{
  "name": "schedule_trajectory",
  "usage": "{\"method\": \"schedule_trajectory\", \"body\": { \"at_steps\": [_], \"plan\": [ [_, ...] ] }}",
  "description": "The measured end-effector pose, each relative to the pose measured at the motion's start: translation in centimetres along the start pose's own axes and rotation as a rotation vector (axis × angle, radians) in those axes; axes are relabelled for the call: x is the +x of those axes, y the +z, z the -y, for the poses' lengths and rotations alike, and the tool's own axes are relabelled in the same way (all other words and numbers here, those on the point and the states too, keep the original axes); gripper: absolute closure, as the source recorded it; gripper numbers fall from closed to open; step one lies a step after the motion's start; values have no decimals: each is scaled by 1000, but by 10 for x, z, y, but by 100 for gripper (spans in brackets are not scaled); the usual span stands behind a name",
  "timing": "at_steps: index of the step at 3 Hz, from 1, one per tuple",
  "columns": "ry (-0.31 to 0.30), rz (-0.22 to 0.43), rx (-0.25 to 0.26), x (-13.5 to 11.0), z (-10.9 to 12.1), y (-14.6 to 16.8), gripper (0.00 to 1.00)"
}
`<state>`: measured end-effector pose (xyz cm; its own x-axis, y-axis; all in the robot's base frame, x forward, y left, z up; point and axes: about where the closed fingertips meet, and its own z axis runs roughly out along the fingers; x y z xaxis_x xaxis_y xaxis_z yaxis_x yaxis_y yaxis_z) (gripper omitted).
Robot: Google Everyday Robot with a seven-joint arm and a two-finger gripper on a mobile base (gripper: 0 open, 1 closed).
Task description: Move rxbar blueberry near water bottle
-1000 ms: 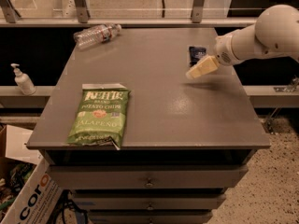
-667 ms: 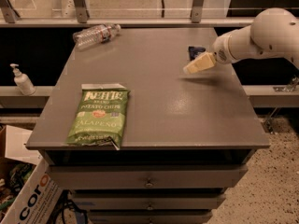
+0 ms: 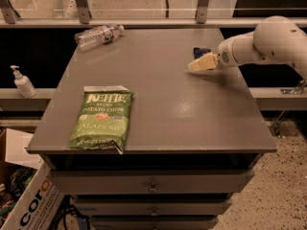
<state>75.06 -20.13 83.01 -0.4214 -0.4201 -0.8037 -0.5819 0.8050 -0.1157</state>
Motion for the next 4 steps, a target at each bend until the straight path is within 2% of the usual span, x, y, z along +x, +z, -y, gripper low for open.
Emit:
{"method": "schedule_trajectory", "body": {
  "at_steps": [2,3,4],
  "plan": [
    [58,0,2,13,2,5,64],
    [65,4,-8,13,1,6,88],
    [65,5,-11,12,1,6,100]
  ]
}}
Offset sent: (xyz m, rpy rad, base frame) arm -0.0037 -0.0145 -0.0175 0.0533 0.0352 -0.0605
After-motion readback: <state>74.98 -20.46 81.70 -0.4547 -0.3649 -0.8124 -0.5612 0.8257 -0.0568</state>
